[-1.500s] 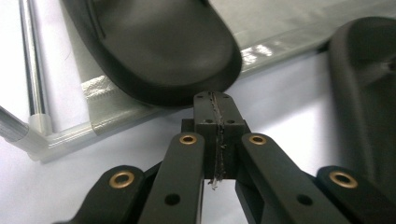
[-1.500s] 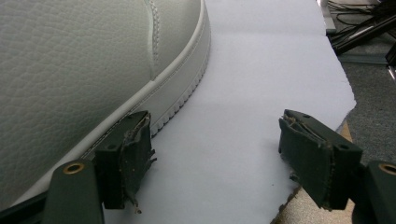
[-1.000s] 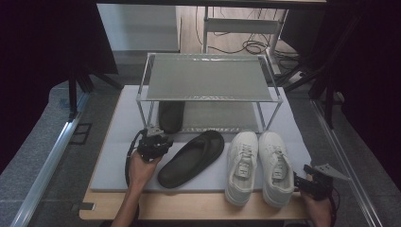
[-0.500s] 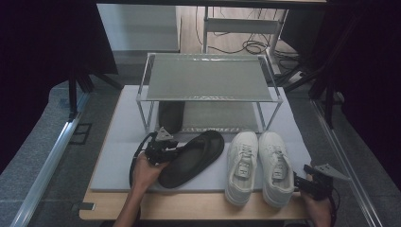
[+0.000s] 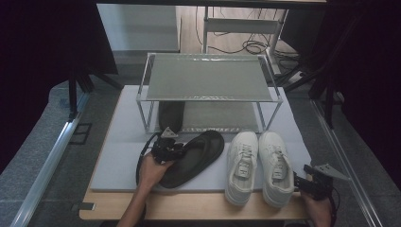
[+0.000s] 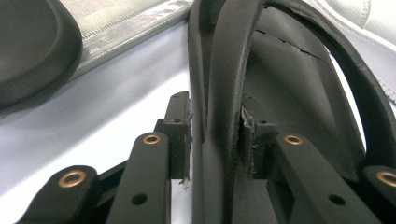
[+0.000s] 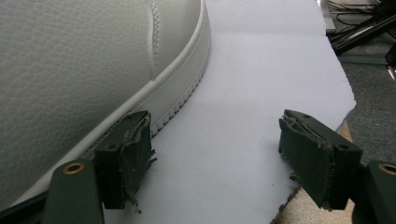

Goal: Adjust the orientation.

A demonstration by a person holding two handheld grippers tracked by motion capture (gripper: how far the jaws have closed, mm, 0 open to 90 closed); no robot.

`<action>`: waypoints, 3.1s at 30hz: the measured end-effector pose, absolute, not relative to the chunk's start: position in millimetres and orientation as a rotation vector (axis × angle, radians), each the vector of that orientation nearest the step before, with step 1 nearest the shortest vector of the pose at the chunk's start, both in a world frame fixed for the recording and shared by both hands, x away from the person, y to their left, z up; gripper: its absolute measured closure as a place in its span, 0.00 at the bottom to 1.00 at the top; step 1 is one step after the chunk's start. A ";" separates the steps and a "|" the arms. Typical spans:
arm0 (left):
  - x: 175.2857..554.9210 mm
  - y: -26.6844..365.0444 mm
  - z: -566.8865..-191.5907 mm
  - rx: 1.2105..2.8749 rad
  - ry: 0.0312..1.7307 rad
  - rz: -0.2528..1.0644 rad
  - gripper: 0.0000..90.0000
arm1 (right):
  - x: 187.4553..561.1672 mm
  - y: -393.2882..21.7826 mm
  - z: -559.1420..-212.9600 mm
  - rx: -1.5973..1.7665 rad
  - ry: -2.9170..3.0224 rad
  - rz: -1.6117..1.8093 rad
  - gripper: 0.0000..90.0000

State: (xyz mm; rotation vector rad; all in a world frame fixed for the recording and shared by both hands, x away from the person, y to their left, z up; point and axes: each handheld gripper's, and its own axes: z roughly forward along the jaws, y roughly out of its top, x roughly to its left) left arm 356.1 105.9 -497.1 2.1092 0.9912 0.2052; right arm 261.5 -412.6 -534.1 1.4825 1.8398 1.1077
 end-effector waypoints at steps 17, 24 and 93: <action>355.9 106.4 -487.3 2.102 1.018 0.215 0.87 | 261.5 -412.6 -534.1 1.483 1.840 1.108 0.29; 356.3 109.1 -479.1 2.100 1.036 0.247 0.87 | 261.5 -412.6 -534.1 1.483 1.840 1.108 0.29; 362.6 106.2 -477.6 1.887 1.225 0.468 0.80 | 261.5 -413.0 -534.2 1.486 1.837 1.117 0.29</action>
